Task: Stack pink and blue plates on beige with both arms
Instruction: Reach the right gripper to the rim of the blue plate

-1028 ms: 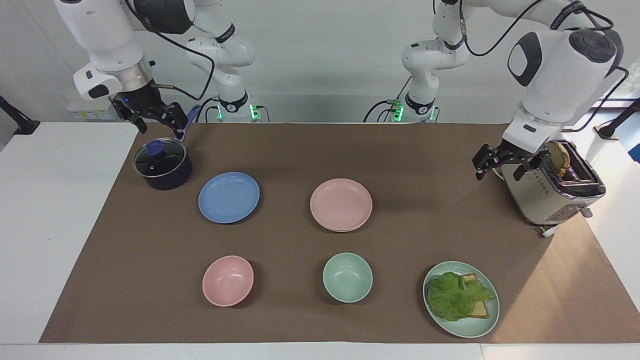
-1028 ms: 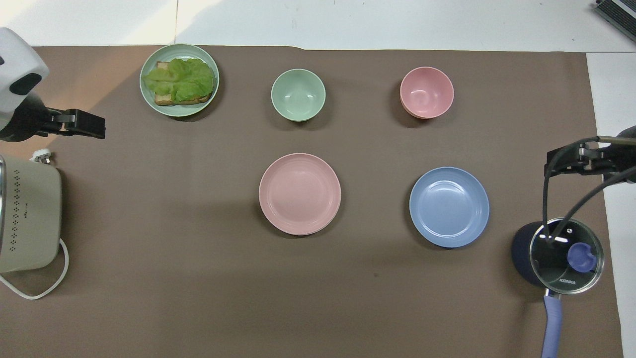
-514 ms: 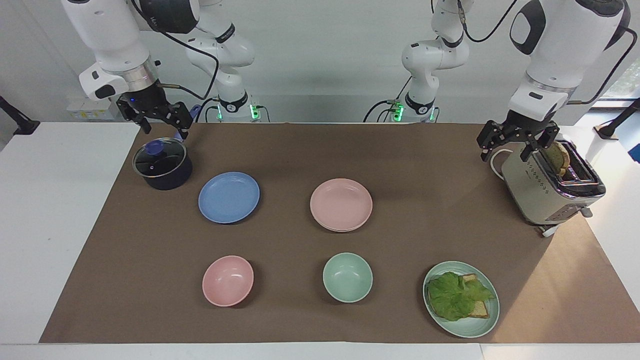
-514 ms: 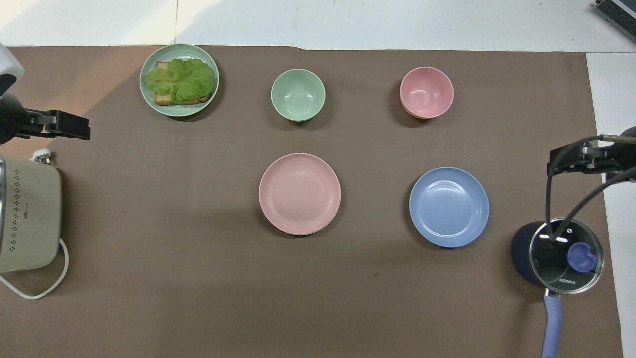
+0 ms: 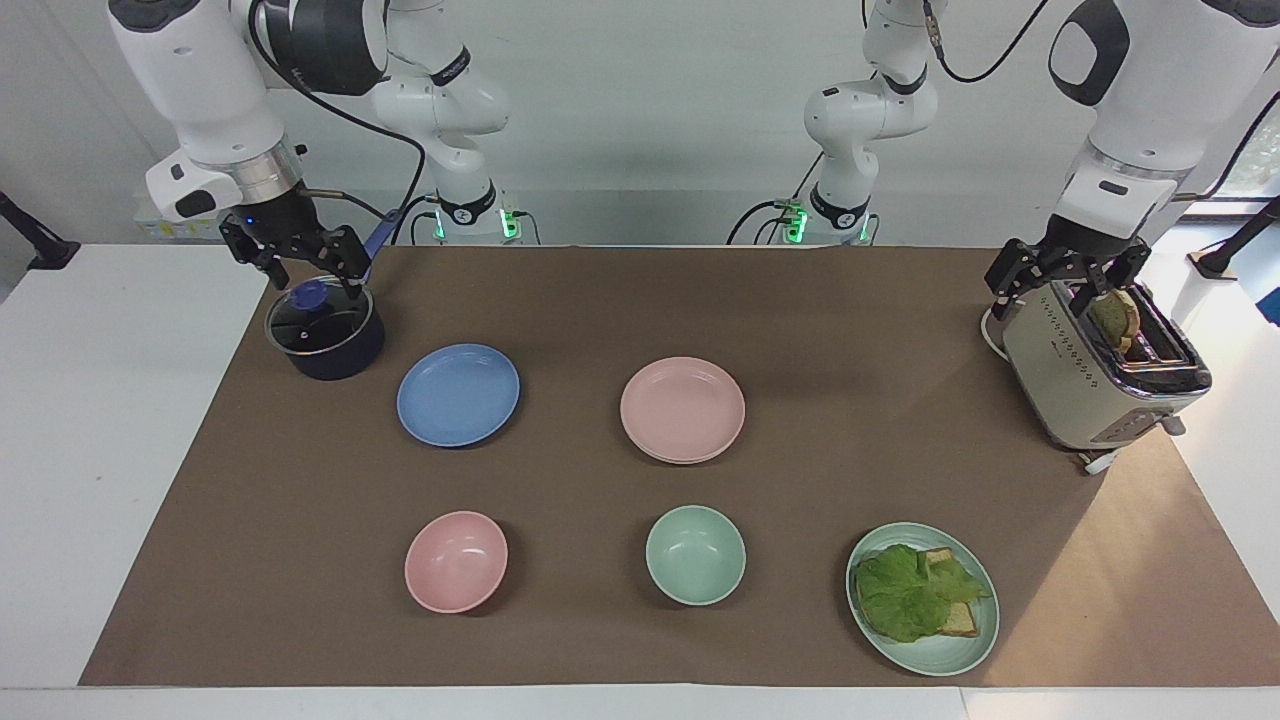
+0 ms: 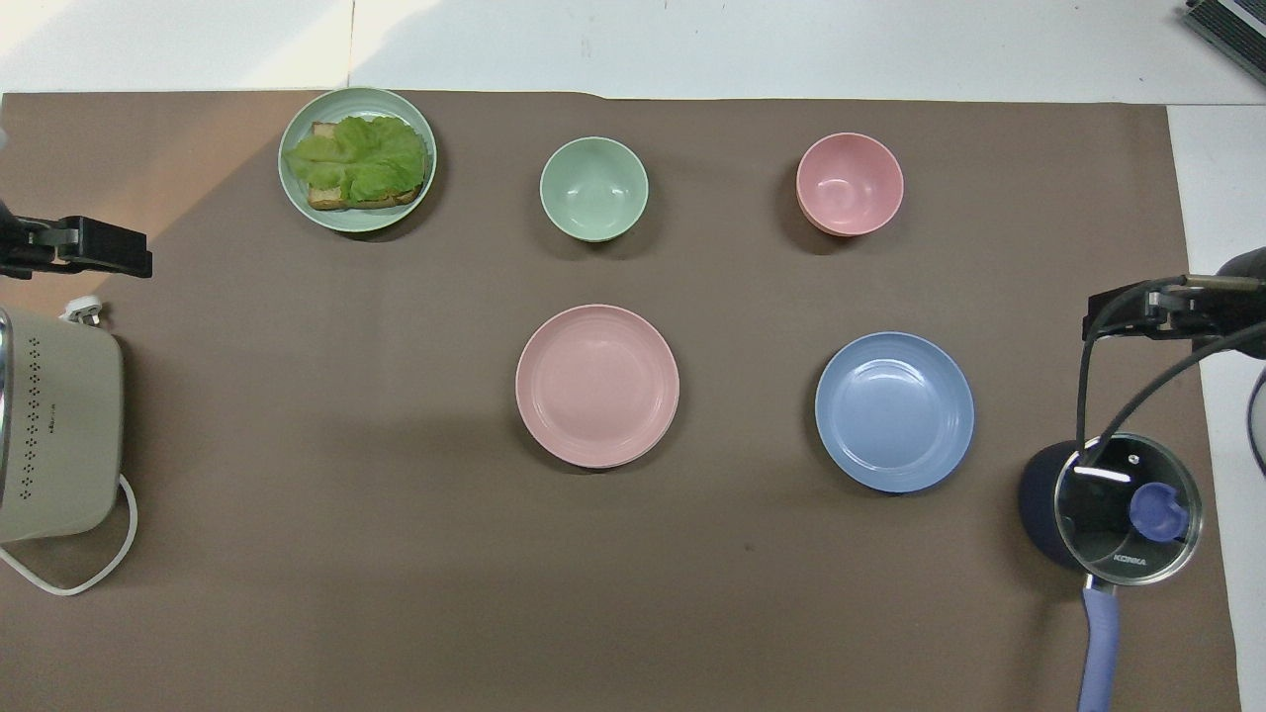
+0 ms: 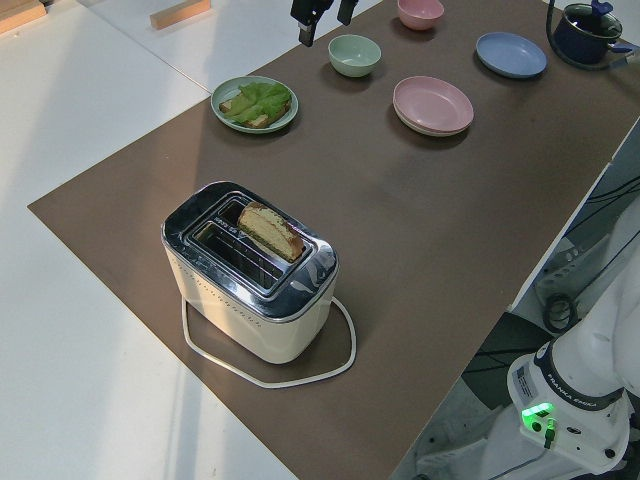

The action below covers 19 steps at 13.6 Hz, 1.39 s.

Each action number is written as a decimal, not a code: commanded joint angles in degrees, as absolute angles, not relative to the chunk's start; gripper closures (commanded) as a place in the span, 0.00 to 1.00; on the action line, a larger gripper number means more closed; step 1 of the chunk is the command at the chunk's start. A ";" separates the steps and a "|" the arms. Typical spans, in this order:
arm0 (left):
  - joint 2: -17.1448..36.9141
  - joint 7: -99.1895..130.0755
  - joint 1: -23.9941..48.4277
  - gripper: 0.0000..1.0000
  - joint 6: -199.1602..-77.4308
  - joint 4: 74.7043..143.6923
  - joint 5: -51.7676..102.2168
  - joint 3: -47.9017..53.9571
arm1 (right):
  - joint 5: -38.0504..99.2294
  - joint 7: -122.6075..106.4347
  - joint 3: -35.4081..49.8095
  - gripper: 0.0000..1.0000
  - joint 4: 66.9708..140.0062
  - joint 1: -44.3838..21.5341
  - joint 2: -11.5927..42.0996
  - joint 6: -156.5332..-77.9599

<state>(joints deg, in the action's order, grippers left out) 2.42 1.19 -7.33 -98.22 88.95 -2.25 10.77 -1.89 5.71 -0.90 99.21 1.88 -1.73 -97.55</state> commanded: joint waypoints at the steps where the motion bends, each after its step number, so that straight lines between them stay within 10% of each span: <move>1: 1.85 0.88 -8.08 0.00 -97.47 89.38 -2.72 11.16 | 0.52 2.21 -0.88 0.00 107.55 2.55 -4.56 -103.07; 19: 1.67 0.70 2.46 0.00 -97.56 89.38 -2.81 0.35 | 15.45 -7.56 -0.88 0.19 133.42 5.98 0.87 -135.87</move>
<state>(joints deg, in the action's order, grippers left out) 2.41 1.10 1.17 -98.15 88.98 -2.25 1.69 12.29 -4.93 -1.13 132.15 5.15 0.27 -133.85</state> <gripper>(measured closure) 0.000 0.172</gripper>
